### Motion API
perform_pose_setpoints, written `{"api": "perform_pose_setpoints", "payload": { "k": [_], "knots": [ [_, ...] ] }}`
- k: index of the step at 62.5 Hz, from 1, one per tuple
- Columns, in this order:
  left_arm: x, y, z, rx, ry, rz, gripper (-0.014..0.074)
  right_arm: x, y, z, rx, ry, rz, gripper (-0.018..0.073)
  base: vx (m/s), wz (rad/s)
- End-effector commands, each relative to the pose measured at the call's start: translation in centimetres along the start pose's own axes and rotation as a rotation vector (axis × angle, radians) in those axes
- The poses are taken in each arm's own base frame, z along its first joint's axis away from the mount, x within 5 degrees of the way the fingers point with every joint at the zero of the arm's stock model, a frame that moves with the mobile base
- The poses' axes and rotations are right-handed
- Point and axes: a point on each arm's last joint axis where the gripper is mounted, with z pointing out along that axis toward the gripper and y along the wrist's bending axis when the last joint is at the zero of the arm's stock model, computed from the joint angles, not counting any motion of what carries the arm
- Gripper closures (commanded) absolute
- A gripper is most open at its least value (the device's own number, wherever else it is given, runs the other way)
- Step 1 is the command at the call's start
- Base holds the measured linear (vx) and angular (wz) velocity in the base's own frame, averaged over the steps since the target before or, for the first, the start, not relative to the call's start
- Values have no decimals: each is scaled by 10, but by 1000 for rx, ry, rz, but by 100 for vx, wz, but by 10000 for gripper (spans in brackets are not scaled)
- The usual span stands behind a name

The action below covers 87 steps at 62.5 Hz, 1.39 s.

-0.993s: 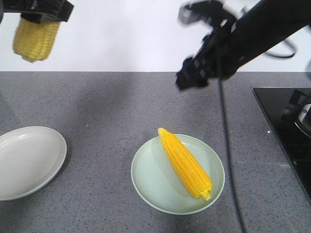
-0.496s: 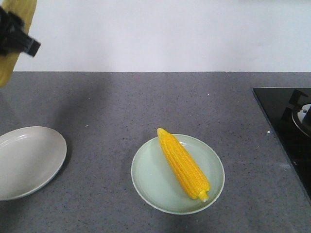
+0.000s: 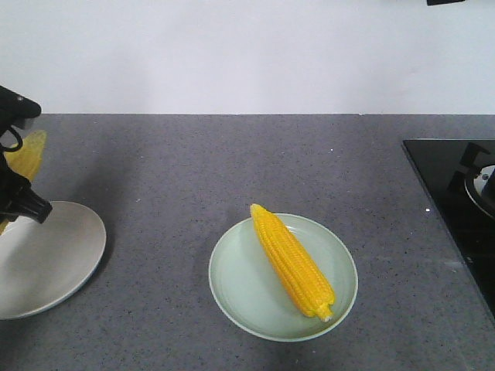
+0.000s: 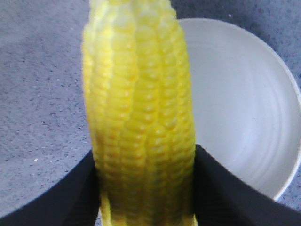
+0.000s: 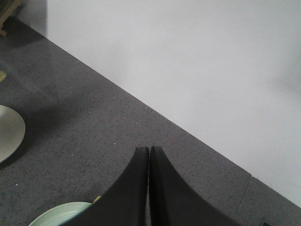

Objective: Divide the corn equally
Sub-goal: 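Lower the left gripper's corn cob onto the cream plate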

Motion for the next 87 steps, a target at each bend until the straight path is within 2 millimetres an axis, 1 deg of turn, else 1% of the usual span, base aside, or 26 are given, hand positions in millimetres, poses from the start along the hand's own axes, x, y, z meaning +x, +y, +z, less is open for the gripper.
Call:
{"api": "perform_pose_setpoints", "payload": {
  "k": [1, 14, 26, 41, 57, 76, 87],
  "knots": [
    [-1, 3, -6, -13, -88, -21, 603, -12, -2, -15, 37, -98, -16, 567, 0, 0],
    [0, -1, 5, -3, -105, -14, 603, -10, -2, -14, 30, -85, -13, 567, 0, 0],
    [-2, -4, 13, 3, -76, -8, 603, -8, -1, -14, 22, -63, -13, 567, 0, 0],
    [-4, -9, 29, 8, 1, 3, 603, -7, 0, -14, 15, -48, -13, 566, 0, 0],
    [1, -8, 30, 3, 65, 18, 603, -7, 0, -14, 14, -46, -13, 566, 0, 0],
    [3, 1, 33, -6, 77, -15, 603, -7, 0, -14, 14, -45, -13, 566, 0, 0],
    [3, 2, 33, -7, 85, -18, 603, -7, 0, -14, 14, -45, -13, 565, 0, 0]
  ]
}}
